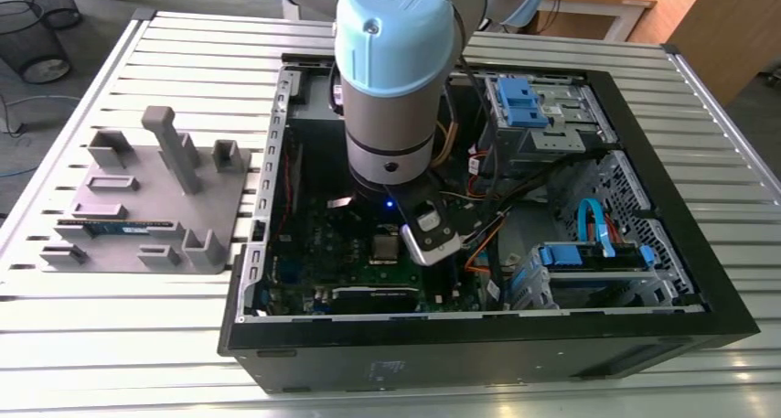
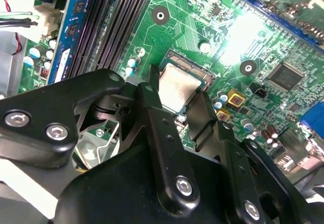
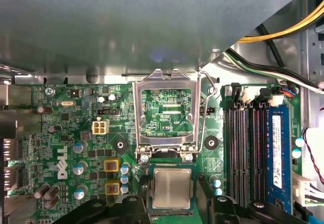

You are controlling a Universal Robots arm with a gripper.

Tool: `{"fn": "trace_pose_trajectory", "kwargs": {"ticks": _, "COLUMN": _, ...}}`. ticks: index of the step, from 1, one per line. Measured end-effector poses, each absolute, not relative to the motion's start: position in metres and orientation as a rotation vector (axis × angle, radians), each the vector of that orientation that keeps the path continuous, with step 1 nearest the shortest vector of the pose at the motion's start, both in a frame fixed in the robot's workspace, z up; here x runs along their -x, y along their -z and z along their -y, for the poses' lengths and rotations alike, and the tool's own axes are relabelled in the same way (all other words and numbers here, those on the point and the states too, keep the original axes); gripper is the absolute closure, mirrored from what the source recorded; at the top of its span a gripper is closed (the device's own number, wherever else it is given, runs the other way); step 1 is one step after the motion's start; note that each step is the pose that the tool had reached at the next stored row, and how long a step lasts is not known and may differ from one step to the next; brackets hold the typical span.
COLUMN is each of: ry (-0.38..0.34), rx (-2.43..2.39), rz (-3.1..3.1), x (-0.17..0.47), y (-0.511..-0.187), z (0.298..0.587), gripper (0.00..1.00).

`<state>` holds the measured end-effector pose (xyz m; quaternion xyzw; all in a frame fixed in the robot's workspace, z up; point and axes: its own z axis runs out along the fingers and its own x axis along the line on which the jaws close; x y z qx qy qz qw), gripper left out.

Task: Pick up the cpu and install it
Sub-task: 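Place the cpu into insertion slot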

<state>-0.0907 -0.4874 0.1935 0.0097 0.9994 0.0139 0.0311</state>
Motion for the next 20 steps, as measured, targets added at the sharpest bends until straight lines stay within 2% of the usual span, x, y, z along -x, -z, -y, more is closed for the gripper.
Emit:
{"fn": "trace_pose_trajectory", "kwargs": {"ticks": 12, "ry": -0.041, "rx": -0.031, "rz": -3.079, "x": 0.0907, "y": -0.1918, "z": 0.4875, "gripper": 0.51}}
{"fn": "trace_pose_trajectory", "kwargs": {"ticks": 13, "ry": -0.041, "rx": -0.031, "rz": -3.079, "x": 0.0907, "y": -0.1918, "z": 0.4874, "gripper": 0.50}}
{"fn": "trace_pose_trajectory", "kwargs": {"ticks": 14, "ry": -0.041, "rx": -0.031, "rz": -3.079, "x": 0.0907, "y": -0.1918, "z": 0.4875, "gripper": 0.44}}
{"fn": "trace_pose_trajectory", "kwargs": {"ticks": 20, "ry": -0.037, "rx": -0.030, "rz": -3.079, "x": 0.0907, "y": -0.1898, "z": 0.4875, "gripper": 0.44}}
